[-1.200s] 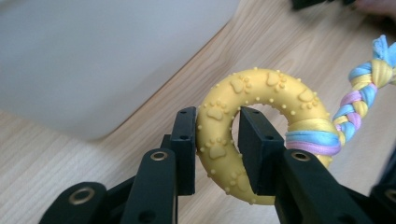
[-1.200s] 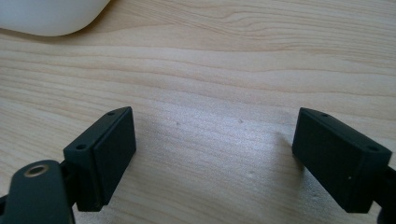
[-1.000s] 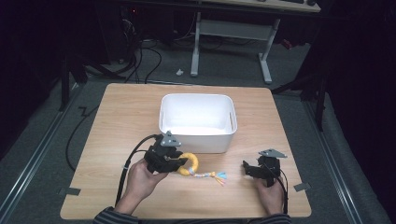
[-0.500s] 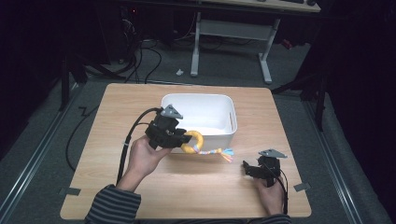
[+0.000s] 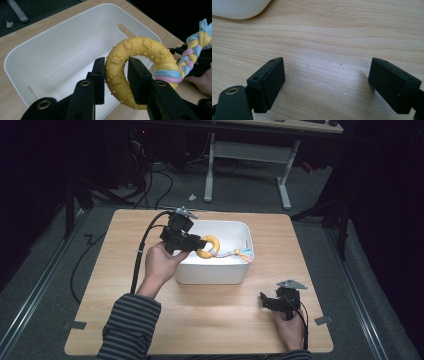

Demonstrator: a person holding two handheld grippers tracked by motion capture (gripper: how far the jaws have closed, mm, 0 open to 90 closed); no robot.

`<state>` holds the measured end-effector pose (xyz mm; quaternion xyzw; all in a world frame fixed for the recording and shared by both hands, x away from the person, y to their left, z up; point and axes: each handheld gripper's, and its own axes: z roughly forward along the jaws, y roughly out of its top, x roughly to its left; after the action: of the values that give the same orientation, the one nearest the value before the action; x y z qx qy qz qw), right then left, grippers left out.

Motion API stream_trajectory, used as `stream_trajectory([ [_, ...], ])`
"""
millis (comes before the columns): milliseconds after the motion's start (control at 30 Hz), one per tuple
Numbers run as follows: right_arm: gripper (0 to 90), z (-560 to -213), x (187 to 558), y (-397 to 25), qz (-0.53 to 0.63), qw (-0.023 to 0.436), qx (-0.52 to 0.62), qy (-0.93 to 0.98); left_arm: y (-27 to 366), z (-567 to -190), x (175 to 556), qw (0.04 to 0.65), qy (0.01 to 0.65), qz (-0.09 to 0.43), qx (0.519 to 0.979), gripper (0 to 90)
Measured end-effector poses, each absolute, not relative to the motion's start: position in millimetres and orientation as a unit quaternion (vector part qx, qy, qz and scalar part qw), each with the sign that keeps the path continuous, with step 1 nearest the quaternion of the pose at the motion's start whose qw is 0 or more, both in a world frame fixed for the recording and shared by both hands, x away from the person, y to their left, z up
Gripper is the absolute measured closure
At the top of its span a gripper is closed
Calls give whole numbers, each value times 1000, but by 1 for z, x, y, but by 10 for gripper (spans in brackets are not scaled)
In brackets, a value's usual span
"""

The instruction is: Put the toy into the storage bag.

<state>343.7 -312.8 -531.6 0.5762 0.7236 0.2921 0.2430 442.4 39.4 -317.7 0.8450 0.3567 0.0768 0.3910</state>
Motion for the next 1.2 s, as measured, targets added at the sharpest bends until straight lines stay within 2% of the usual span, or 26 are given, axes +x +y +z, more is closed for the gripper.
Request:
stream_trajectory([
  [533, 140, -532, 344, -313, 292, 243, 576, 724, 26, -347, 480, 342, 418, 90, 837, 683],
  [1200, 141, -532, 343, -313, 292, 244, 575, 724, 21, -369, 478, 298, 420, 86, 853, 681],
])
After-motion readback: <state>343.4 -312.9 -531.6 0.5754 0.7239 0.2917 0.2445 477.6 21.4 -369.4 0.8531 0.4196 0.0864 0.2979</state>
